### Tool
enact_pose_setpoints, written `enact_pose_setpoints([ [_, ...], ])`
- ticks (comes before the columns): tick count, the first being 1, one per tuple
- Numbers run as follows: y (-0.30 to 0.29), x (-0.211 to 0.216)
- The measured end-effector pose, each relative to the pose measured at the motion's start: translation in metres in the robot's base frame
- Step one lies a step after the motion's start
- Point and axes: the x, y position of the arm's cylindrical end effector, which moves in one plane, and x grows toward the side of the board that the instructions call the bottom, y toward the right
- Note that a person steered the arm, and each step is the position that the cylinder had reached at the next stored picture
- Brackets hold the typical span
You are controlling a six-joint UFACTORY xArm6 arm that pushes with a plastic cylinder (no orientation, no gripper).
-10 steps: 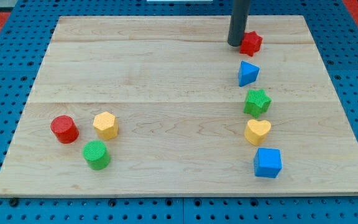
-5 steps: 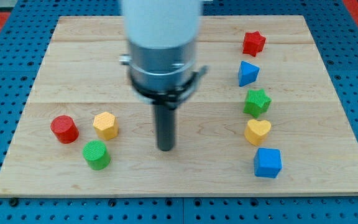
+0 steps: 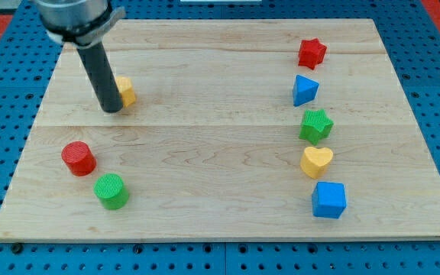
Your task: Move the yellow hexagon between the blue triangle and red star
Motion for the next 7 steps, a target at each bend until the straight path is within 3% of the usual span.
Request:
enact_pose_setpoints([
  [2, 0.007, -0.045],
  [4, 0.128, -0.066],
  [5, 0.087, -0.132],
  [6, 0.111, -0.139],
  [7, 0.155, -0.115],
])
